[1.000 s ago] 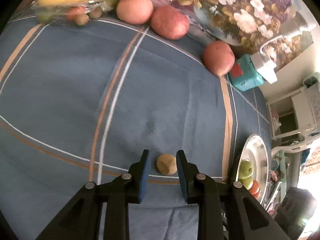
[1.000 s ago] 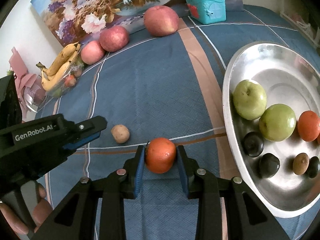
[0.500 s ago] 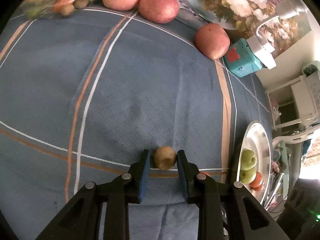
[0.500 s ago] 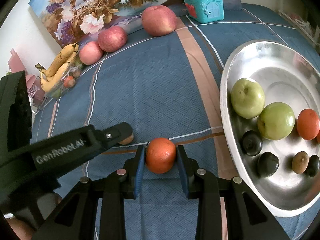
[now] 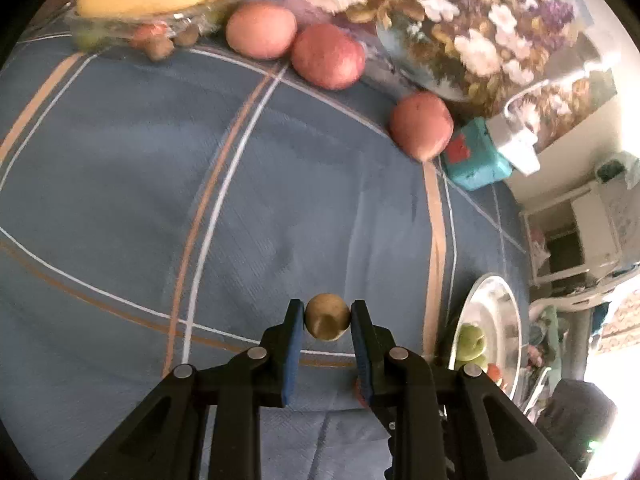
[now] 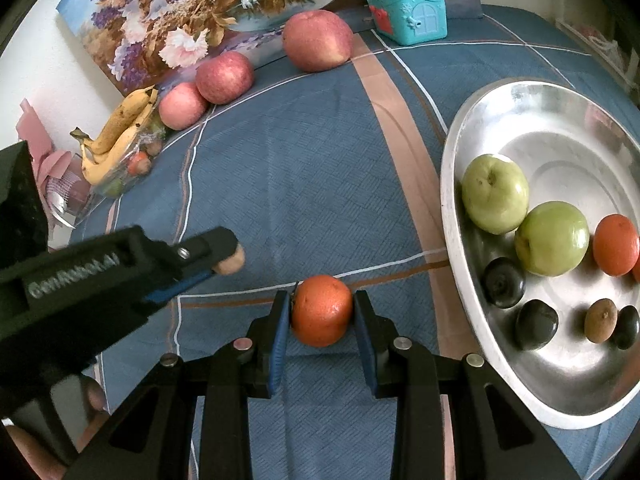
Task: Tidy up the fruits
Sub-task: 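Carry the tangerine and kiwi over the steel plate and open both grippers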
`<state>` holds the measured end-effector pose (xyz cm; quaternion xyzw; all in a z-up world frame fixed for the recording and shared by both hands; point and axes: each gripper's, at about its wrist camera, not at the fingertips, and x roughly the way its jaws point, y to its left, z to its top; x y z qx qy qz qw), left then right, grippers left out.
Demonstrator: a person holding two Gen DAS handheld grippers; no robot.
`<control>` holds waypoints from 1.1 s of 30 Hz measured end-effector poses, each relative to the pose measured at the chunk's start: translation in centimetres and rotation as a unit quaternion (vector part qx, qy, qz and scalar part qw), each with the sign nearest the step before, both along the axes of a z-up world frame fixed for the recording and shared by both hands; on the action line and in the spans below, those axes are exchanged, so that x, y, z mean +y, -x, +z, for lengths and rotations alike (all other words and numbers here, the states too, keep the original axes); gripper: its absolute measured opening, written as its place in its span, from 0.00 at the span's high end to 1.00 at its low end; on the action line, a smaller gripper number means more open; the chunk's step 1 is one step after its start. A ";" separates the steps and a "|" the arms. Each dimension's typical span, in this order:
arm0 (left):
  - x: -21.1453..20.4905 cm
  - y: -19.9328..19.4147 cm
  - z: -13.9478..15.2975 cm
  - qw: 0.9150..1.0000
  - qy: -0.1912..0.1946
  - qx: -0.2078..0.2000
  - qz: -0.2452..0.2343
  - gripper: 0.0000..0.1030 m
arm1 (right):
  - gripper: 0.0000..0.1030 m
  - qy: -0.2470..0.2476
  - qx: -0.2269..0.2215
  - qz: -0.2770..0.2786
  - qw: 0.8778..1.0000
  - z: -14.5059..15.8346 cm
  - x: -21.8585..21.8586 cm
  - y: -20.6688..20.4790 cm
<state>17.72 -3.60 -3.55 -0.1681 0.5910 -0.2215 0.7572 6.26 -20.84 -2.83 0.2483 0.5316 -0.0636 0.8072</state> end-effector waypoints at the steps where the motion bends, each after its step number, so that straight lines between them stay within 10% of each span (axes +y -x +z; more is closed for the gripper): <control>1: 0.3 0.0 0.4 1.000 0.003 -0.003 0.003 0.75 | 0.68 -0.003 -0.002 0.000 1.000 0.1 0.0 0.0; 18: -0.2 0.7 5.2 0.998 0.033 -0.052 0.000 0.75 | 0.68 0.001 -0.054 -0.030 0.998 4.6 -1.7 1.5; 33: -12.6 6.5 2.9 0.983 0.028 -0.036 -0.176 0.75 | 0.68 0.044 -0.019 -0.208 0.977 4.8 -12.2 8.4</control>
